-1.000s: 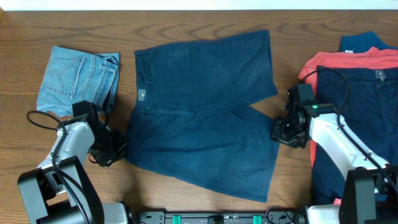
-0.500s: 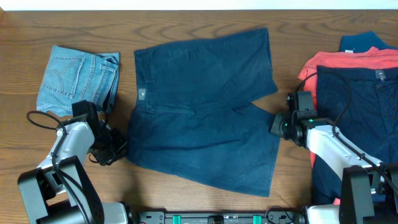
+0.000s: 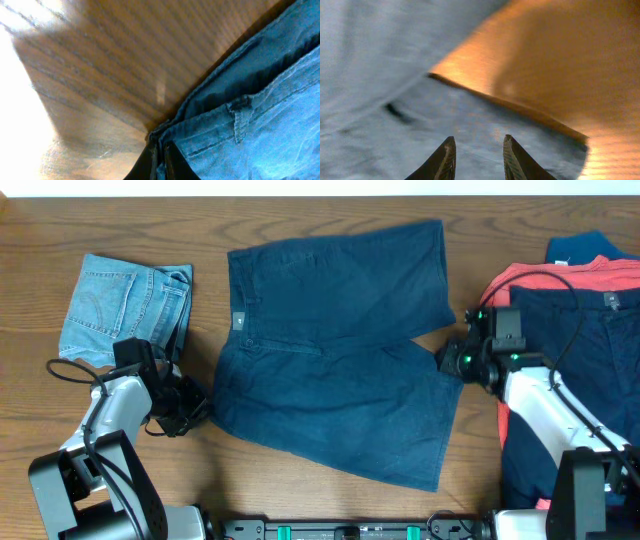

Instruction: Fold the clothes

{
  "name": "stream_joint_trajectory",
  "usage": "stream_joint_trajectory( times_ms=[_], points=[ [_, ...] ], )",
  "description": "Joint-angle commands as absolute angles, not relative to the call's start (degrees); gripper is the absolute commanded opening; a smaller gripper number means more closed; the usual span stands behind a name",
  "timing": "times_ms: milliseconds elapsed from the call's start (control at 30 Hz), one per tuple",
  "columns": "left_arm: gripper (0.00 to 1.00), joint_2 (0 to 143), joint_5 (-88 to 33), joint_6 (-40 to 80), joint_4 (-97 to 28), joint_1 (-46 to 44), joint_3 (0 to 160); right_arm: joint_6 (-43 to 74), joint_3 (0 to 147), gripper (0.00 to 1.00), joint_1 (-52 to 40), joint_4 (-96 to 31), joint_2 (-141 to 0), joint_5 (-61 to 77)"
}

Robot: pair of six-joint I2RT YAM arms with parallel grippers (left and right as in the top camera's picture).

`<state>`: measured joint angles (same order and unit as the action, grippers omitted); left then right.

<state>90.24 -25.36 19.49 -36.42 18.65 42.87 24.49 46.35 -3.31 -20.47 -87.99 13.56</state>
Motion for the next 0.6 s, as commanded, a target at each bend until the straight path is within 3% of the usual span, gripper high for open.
stream_joint_trajectory(
  times_ms=[0,100,133,200,300,500,567],
  points=[
    [0.07,90.59,-23.94,18.7,-38.11,18.9,42.65,22.39,51.18,0.29,-2.68,-24.05,-86.48,19.73],
    [0.15,90.54,-23.57,16.51,-39.64,18.9,42.65,21.41,54.04,0.29,-2.7,-29.15,-86.48,19.75],
    [0.23,90.48,-24.53,14.04,-40.38,18.9,42.85,20.6,54.68,0.3,-2.7,-30.06,-86.48,19.75],
    [0.58,89.84,-24.84,10.79,-44.8,18.9,44.38,18.98,55.94,0.3,-2.68,-31.68,-86.48,19.73],
    [0.75,87.64,-24.27,8.97,-49.43,18.9,47.33,17.89,56.88,0.3,-2.68,-32.8,-86.48,19.7],
    [0.81,80.51,-23.16,5.52,-45.8,17.17,51.94,17.93,57.01,0.31,-2.68,-32.95,-86.48,19.44],
    [0.69,79.44,-23.16,4.91,-41.34,15.09,51.99,17.93,57.01,0.31,-2.68,-33.04,-86.48,18.59]
  ],
)
